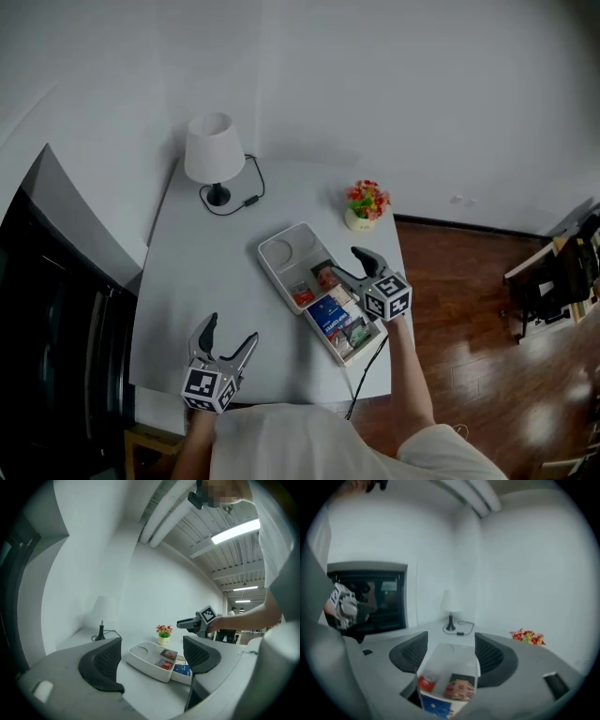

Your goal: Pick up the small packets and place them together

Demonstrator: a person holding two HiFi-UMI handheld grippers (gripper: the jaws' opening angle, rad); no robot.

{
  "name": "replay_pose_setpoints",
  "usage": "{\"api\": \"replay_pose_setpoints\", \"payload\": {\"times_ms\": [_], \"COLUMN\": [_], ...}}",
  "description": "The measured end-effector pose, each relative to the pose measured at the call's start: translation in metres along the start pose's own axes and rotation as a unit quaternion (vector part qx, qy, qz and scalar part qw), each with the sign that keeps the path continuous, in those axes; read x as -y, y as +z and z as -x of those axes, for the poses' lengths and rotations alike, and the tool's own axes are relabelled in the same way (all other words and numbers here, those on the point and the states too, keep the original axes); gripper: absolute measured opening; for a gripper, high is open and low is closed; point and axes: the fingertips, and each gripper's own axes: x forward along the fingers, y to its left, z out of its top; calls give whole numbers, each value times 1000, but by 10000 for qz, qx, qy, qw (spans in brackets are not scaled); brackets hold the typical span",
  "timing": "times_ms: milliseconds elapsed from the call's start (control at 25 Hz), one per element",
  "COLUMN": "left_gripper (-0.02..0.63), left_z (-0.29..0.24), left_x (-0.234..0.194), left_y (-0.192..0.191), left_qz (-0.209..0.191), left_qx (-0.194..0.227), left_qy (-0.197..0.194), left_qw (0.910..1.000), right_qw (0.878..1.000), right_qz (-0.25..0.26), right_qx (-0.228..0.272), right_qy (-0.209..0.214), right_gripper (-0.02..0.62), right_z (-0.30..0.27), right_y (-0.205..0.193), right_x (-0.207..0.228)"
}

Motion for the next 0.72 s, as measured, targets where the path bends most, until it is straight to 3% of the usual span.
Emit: {"api": "replay_pose_setpoints", "payload": {"times_ms": [80,160,320,560,720], "left_gripper": [399,397,385,385,385], "left_z": [-5,-10,-16,-21,-19], "left_x": [-6,-10,-6,12,15], "left_y": [8,17,34,38,35], "left_qz": [-165,-323,-453,-599,-619], "left_qx": [56,133,321,316,279], "left_qy": [-99,-188,-443,-911,-1036], "left_qw": [9998,9992,9975,9935,9923], "right_qw": [9952,9912,9924,9778,9845], "right_qz": [-501,-530,128,-407,-109], "right_qx": [841,1208,1029,1953,1630], "right_qy": [-22,-115,-667,-639,-637], "right_gripper": [327,327,327,299,301], "right_z": [29,52,69,80,71], "right_y": [32,46,42,62,47], "right_x": [-23,-47,-91,-138,-165]}}
